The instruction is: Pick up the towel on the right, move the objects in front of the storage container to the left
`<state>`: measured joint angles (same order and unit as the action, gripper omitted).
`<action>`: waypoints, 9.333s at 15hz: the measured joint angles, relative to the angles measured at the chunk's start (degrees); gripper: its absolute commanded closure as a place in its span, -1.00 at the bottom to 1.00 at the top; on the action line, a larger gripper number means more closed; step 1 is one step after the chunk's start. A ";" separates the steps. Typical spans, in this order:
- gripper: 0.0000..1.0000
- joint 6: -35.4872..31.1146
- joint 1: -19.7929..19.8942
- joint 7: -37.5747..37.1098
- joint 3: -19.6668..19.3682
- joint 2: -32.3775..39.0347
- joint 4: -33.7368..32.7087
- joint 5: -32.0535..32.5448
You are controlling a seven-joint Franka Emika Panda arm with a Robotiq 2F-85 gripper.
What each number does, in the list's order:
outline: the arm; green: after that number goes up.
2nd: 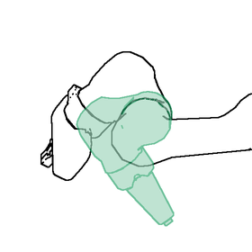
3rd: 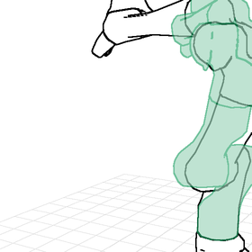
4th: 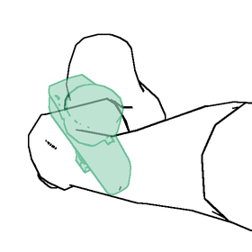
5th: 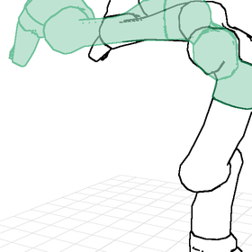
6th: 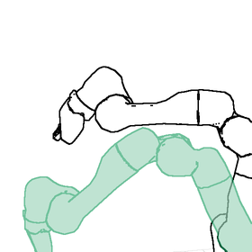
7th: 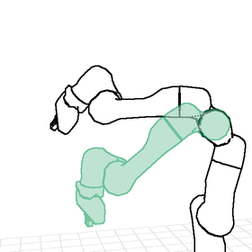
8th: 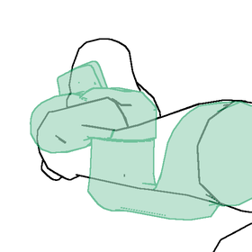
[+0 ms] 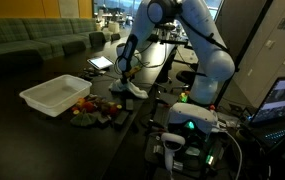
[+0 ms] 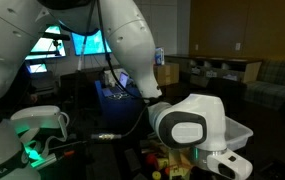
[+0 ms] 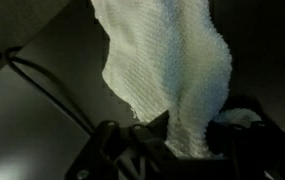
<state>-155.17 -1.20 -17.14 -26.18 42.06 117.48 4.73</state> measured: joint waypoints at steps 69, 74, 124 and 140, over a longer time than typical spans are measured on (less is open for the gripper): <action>0.90 29.98 -21.47 -18.03 36.54 4.33 -26.03 -13.38; 0.91 35.21 -14.23 -2.61 38.29 -6.44 -16.72 -18.30; 0.92 17.80 -17.31 -25.39 18.40 -1.58 0.53 8.24; 0.92 20.33 -20.79 -29.07 32.24 7.33 -17.22 -4.08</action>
<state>-134.84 -21.98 -46.21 6.06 49.39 100.26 0.64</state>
